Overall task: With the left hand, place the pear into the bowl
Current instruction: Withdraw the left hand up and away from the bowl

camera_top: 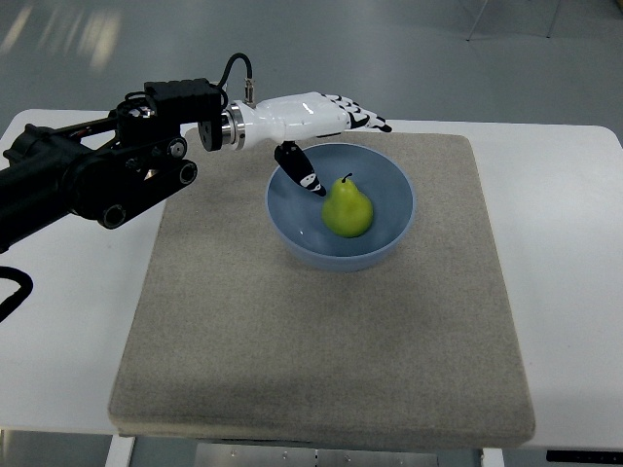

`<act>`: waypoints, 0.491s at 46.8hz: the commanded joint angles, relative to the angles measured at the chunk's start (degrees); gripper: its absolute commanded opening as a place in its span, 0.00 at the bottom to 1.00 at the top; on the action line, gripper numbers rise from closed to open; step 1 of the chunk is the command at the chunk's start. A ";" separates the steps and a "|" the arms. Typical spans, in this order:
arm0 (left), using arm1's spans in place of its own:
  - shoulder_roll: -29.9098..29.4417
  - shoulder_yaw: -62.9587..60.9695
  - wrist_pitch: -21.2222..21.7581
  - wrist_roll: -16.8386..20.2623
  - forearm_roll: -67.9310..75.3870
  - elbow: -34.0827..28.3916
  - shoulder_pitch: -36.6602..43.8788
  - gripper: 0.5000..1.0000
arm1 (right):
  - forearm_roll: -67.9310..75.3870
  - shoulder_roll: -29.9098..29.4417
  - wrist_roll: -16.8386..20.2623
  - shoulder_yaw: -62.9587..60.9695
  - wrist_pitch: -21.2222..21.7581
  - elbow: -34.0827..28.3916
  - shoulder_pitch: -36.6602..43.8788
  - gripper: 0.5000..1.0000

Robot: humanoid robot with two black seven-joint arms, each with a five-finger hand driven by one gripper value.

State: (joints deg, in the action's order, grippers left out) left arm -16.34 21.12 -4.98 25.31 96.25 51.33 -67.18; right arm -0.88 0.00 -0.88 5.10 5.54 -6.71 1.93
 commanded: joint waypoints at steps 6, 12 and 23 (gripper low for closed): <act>-1.24 4.72 -0.20 0.00 -0.18 -3.60 -1.63 0.98 | 0.00 0.00 0.00 0.00 0.00 0.03 0.00 0.85; -1.24 4.98 -0.03 0.00 -1.59 -8.52 -1.37 0.98 | 0.00 0.00 0.00 0.00 0.00 -0.06 0.00 0.85; -1.24 4.02 -0.12 -0.09 -11.08 -16.16 -0.76 0.98 | 0.00 0.00 0.00 0.00 0.00 0.03 0.00 0.85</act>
State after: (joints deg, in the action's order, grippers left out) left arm -17.58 25.52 -5.03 25.26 88.20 37.42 -68.04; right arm -0.88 0.00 -0.88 5.10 5.54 -6.72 1.94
